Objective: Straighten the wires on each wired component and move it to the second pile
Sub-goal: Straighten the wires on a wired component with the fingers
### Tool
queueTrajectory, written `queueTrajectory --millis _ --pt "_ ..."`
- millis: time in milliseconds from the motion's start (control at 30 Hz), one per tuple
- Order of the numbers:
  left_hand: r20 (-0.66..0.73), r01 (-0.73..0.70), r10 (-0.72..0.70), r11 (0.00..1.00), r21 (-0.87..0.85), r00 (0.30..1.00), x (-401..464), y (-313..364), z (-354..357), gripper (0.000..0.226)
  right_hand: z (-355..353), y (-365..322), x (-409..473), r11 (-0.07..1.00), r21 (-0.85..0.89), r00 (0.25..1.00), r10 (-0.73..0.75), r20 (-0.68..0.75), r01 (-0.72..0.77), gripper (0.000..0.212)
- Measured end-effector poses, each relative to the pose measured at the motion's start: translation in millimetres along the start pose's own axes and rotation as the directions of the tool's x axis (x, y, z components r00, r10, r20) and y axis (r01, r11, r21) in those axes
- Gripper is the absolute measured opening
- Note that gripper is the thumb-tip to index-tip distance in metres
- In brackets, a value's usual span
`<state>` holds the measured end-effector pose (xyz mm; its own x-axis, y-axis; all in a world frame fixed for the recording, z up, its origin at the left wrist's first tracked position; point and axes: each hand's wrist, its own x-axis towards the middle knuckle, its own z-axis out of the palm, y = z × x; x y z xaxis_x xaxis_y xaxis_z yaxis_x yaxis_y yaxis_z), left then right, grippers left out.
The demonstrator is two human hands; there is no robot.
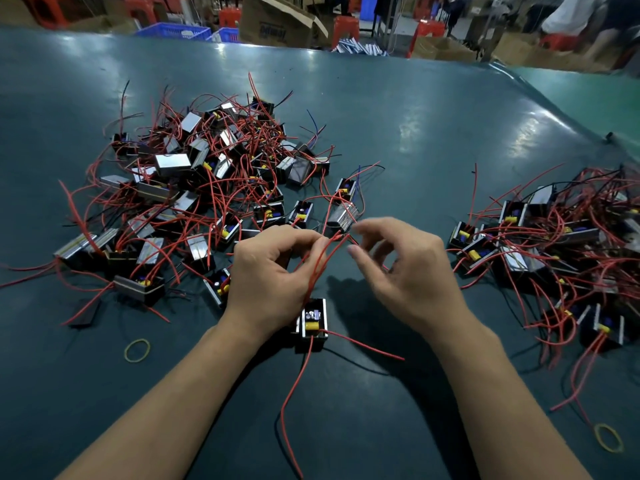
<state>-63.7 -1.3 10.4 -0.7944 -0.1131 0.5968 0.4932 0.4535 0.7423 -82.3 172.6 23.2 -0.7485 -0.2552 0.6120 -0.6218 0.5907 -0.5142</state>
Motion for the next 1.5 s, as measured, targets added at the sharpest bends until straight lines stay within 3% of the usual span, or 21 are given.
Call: queueTrajectory --millis 100,233,500,700,800,833,867,933,967,1000,1033,1067,1167,1300,1367,1433,1500 --pt "0.012 -0.011 0.011 1.0 -0.002 1.0 0 -1 0 0.004 -5 12 1 0.996 -0.056 0.998 -0.063 0.015 0.064 0.032" --pt "0.044 -0.026 0.028 0.999 -0.035 0.999 -1 -3 0 0.004 1 15 4 0.982 -0.095 0.986 -0.166 -0.023 0.163 0.018" --pt "0.067 -0.059 0.063 0.997 -0.054 0.996 -1 -4 -2 0.002 0 17 6 0.987 -0.027 0.986 -0.157 0.064 0.159 0.012" --pt "0.076 -0.077 0.085 0.992 -0.097 0.993 0 1 -4 0.006 -2 2 2 0.983 0.179 0.986 -0.065 0.154 0.037 0.019" --pt "0.077 -0.096 0.103 0.991 -0.09 0.992 0 2 -3 0.009 -2 -7 1 0.919 0.354 0.975 0.111 0.191 -0.174 0.023" --pt "0.07 -0.111 0.117 0.99 -0.081 0.991 0 3 -3 0.008 -2 -11 2 0.841 0.456 0.951 0.208 0.227 -0.293 0.026" --pt "0.062 -0.132 0.136 0.989 -0.069 0.989 1 3 -2 0.008 -2 -13 4 0.692 0.571 0.897 0.317 0.309 -0.442 0.029" --pt "0.043 -0.202 0.203 0.979 -0.013 0.978 1 2 -2 0.006 -1 -19 8 0.159 0.702 0.696 0.398 0.598 -0.694 0.03" --pt "0.042 -0.239 0.238 0.971 0.022 0.97 0 3 -1 0.005 1 -21 10 -0.066 0.681 0.617 0.367 0.696 -0.729 0.031" --pt "0.051 -0.256 0.254 0.966 0.039 0.966 0 3 0 0.005 3 -20 10 -0.189 0.657 0.578 0.342 0.741 -0.73 0.031" --pt "0.064 -0.246 0.244 0.969 0.028 0.968 -1 3 1 0.004 4 -20 11 -0.224 0.645 0.563 0.338 0.754 -0.73 0.031" --pt "0.073 -0.215 0.214 0.977 -0.002 0.974 -1 4 1 0.005 4 -18 11 -0.186 0.65 0.563 0.363 0.742 -0.737 0.031" --pt "-0.002 -0.086 0.086 0.992 -0.091 0.996 3 2 -3 0.014 -3 -13 12 0.065 0.636 0.575 0.506 0.643 -0.769 0.033" --pt "-0.137 0.09 -0.104 0.99 -0.109 0.985 10 -10 -15 0.008 -9 -3 7 0.463 0.481 0.651 0.662 0.371 -0.745 0.039" --pt "-0.124 0.091 -0.096 0.995 -0.038 0.988 8 -13 -15 0.006 -8 1 5 0.536 0.464 0.687 0.678 0.261 -0.706 0.036" --pt "-0.12 0.048 -0.042 0.998 0.05 0.992 7 -13 -13 0.005 -11 7 2 0.674 0.384 0.763 0.629 0.149 -0.631 0.035" --pt "-0.137 0.026 -0.01 0.993 0.112 0.99 7 -15 -14 0.002 -17 9 1 0.721 0.339 0.797 0.547 0.258 -0.604 0.028"
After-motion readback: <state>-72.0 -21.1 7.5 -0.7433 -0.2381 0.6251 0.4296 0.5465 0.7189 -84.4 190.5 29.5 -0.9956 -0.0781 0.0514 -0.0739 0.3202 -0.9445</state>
